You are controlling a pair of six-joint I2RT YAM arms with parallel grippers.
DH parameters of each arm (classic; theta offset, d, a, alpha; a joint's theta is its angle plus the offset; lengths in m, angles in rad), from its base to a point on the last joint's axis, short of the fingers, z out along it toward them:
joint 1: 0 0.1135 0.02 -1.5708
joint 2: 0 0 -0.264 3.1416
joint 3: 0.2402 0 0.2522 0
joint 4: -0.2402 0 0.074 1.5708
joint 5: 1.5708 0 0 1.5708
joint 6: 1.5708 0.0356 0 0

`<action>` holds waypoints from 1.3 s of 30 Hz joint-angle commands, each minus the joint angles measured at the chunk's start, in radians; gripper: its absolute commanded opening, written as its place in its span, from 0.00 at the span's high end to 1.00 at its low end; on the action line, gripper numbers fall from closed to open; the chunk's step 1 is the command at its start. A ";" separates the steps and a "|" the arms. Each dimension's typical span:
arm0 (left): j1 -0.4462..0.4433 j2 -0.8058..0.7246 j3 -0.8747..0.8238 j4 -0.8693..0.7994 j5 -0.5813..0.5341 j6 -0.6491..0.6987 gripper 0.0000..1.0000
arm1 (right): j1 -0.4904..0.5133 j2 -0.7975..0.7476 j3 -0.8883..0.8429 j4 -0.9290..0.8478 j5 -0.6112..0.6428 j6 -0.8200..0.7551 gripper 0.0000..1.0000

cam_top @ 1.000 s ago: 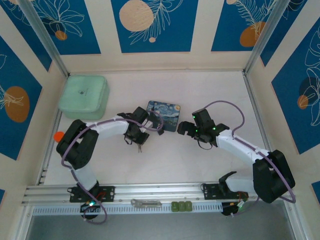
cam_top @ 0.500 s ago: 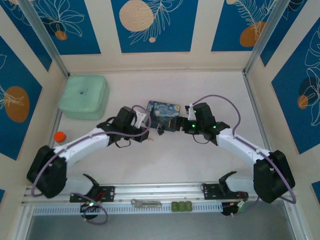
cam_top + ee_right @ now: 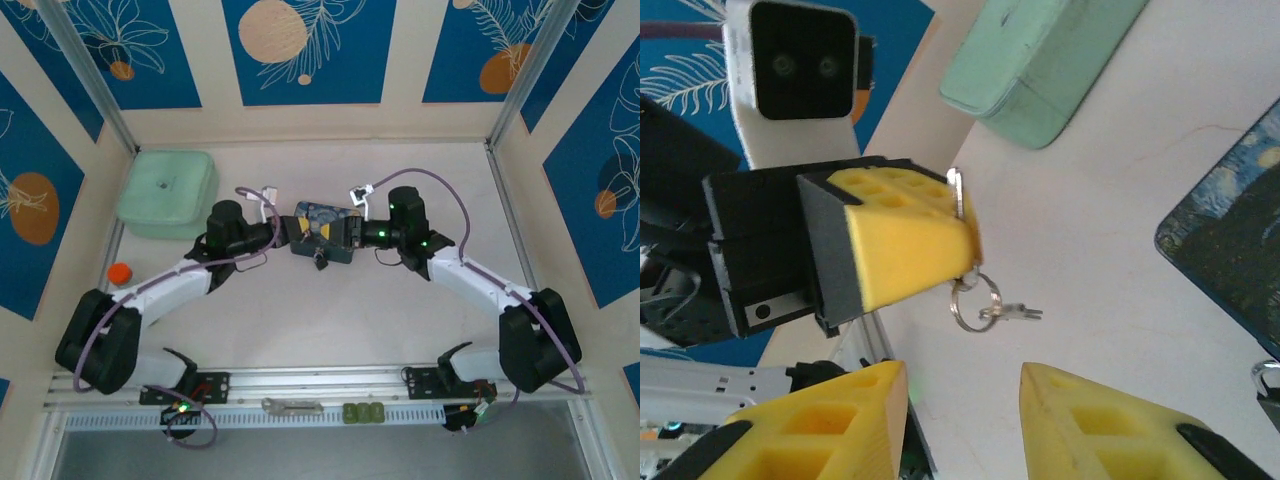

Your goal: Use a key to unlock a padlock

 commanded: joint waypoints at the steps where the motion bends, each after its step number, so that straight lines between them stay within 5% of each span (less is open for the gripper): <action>1: 0.005 0.014 -0.011 0.232 0.090 -0.148 1.00 | -0.008 0.022 0.041 0.021 -0.058 -0.062 0.66; 6: 0.005 -0.004 -0.030 0.233 0.099 -0.171 1.00 | -0.022 0.089 0.096 0.056 -0.145 -0.068 0.67; 22: -0.009 -0.025 -0.070 0.242 0.027 -0.227 1.00 | 0.036 0.093 0.094 0.064 -0.134 -0.090 0.65; 26: -0.009 -0.050 -0.067 0.170 -0.012 -0.219 1.00 | 0.081 0.052 0.100 -0.077 0.028 -0.190 0.50; 30: -0.018 -0.064 -0.066 0.150 -0.020 -0.227 1.00 | 0.110 0.043 0.122 -0.124 0.167 -0.264 0.49; 33: -0.023 -0.063 -0.065 0.149 -0.018 -0.234 1.00 | 0.116 0.060 0.150 -0.139 0.191 -0.297 0.53; 39: -0.036 -0.041 -0.075 0.181 -0.021 -0.262 1.00 | 0.126 0.062 0.162 -0.132 0.202 -0.316 0.81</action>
